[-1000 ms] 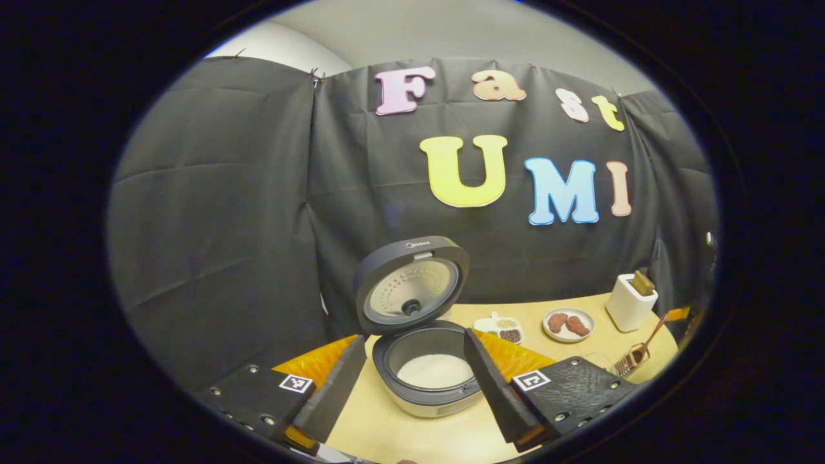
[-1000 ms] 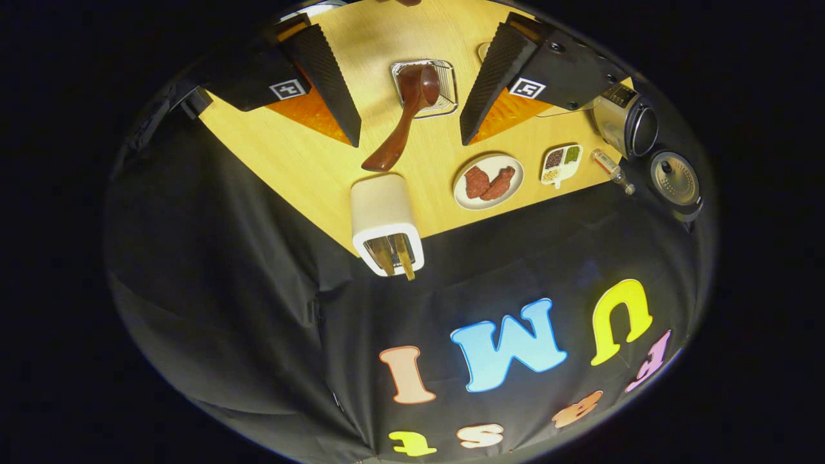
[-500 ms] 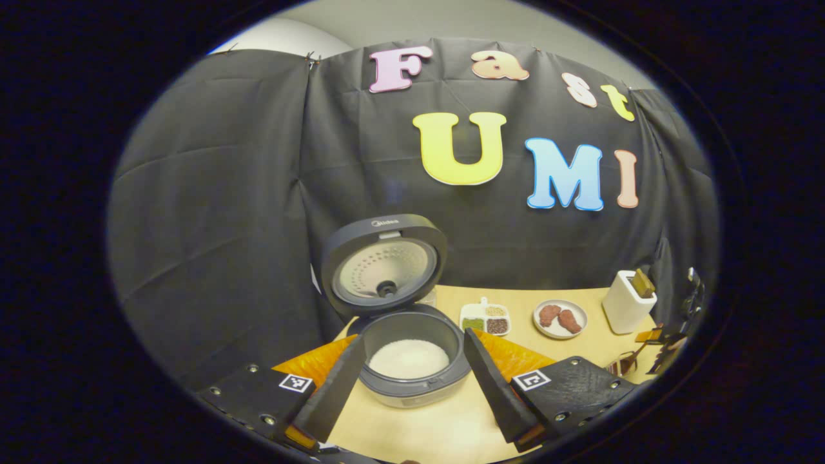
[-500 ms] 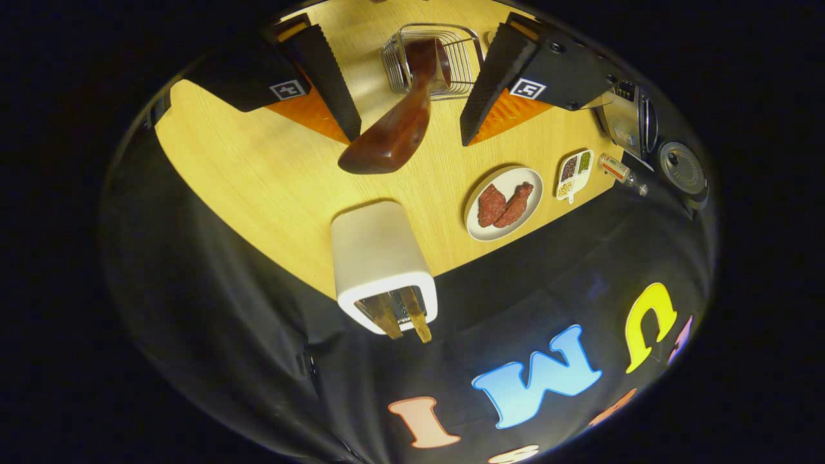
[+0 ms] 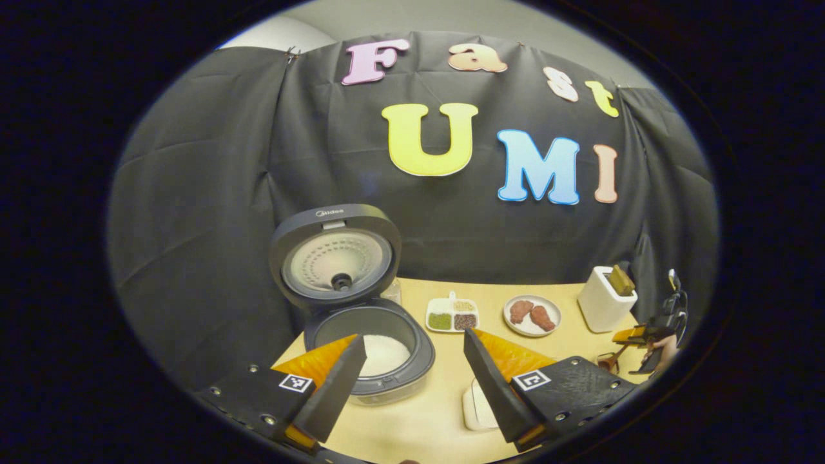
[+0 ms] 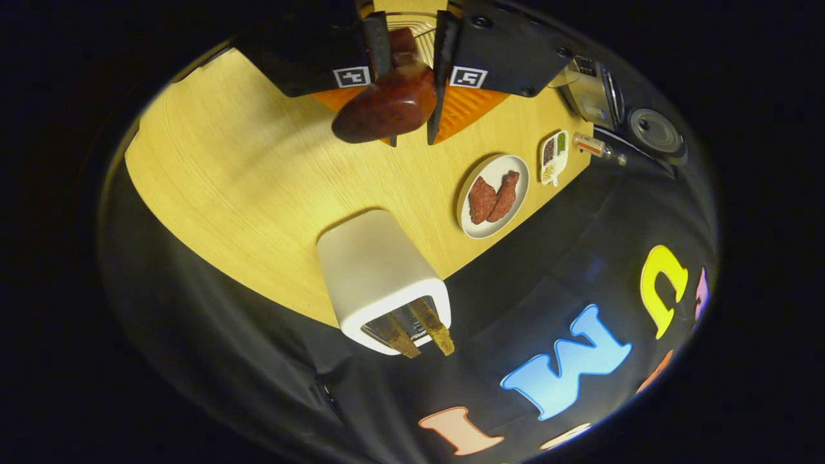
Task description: Close the left gripper, press the button to open the rice cooker; take a wooden spoon from the chopstick holder with the right hand, scoop a spoonful of rice and pour it into the rice cooker, then put the wooden spoon back into the chopstick holder.
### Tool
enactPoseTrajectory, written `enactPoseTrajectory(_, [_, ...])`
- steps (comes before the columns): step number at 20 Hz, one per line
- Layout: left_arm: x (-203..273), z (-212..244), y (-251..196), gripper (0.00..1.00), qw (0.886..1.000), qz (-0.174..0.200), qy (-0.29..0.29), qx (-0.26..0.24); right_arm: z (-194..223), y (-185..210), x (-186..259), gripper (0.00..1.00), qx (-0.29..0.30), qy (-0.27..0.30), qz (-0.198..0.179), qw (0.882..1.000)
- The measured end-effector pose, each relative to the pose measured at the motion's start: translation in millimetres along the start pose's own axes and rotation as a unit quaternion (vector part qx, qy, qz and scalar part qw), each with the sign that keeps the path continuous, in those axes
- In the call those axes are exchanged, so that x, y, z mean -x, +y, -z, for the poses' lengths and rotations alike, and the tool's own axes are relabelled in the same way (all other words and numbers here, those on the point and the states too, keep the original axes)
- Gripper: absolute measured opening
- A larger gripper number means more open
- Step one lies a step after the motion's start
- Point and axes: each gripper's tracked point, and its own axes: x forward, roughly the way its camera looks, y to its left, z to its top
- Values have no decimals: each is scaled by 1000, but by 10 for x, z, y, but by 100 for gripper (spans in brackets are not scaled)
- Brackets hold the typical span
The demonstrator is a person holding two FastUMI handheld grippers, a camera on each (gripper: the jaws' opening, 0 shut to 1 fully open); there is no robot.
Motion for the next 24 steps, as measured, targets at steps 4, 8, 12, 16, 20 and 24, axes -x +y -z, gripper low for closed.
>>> enactPoseTrajectory(4, [-91, 35, 74, 96, 1000, 27, -2, 6, -78, 129, 387, 24, -12, -42, 1, 999])
enactPoseTrajectory(8, [-154, 57, 161, 96, 997, 76, -2, 16, -168, 256, 796, 27, -14, -86, 19, 996])
enactPoseTrajectory(12, [-183, 87, 300, 96, 994, 111, -7, 12, -321, 326, 1287, 24, -16, -152, 39, 987])
enactPoseTrajectory(16, [-177, 155, 334, 97, 988, 154, -8, 16, -234, 412, 1709, 24, -21, -187, 50, 981])
enactPoseTrajectory(20, [-170, 269, 348, 96, 981, 191, -5, 16, -36, 536, 2053, 24, -28, -212, 55, 975])
enactPoseTrajectory(24, [-127, 304, 479, 96, 979, 201, -15, 23, 129, 768, 2195, 27, -13, -205, 50, 977])
